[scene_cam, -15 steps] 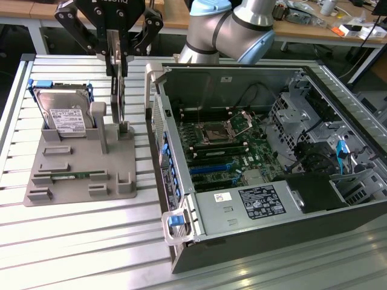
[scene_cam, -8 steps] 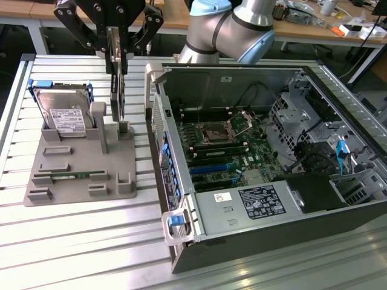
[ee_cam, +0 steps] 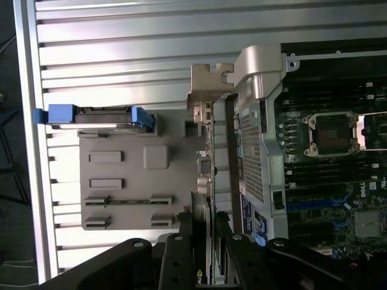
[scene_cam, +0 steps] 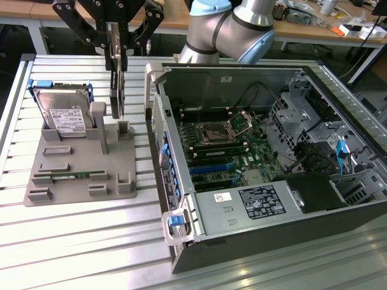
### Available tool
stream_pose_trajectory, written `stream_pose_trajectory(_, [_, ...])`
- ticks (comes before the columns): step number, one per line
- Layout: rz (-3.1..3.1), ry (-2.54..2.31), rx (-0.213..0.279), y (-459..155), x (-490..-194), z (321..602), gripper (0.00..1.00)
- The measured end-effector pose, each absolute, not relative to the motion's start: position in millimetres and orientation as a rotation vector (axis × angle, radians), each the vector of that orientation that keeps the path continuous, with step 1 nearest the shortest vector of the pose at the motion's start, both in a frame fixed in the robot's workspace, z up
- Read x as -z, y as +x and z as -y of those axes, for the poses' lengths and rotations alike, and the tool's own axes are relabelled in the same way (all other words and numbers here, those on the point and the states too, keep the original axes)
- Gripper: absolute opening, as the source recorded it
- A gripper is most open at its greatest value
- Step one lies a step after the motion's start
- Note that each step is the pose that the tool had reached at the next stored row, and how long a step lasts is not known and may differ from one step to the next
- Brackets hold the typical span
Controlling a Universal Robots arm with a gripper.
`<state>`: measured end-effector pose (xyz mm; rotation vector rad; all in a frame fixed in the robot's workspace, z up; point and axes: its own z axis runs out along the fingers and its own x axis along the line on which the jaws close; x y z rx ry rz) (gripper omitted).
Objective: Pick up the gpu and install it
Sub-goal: 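Pick up the gpu and move the gpu toward the slot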
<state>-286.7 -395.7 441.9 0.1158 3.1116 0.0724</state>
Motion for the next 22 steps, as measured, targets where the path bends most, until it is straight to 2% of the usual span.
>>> stream_pose_trajectory(22, [-3.112,0.116,-0.073,-286.7,-451.0,395.7,0.26])
